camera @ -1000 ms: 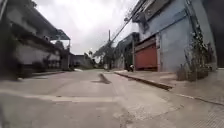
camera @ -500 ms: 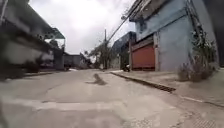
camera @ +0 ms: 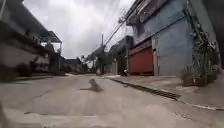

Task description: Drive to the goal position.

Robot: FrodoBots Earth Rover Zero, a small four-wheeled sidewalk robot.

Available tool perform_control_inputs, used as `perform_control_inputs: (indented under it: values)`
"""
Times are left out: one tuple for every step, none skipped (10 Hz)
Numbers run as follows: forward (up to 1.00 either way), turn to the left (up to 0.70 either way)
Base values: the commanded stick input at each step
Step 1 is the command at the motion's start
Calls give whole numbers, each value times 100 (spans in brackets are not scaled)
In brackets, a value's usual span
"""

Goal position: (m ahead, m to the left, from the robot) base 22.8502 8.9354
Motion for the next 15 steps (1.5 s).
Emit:
perform_control_inputs:
  values:
    - [70,-17]
    - [70,-17]
    - [70,-13]
    - [70,-3]
    - [70,7]
    - [70,7]
    - [70,33]
    - [70,42]
    - [70,42]
    - [70,42]
    - [70,42]
    - [70,42]
    - [70,42]
    - [70,42]
    - [70,34]
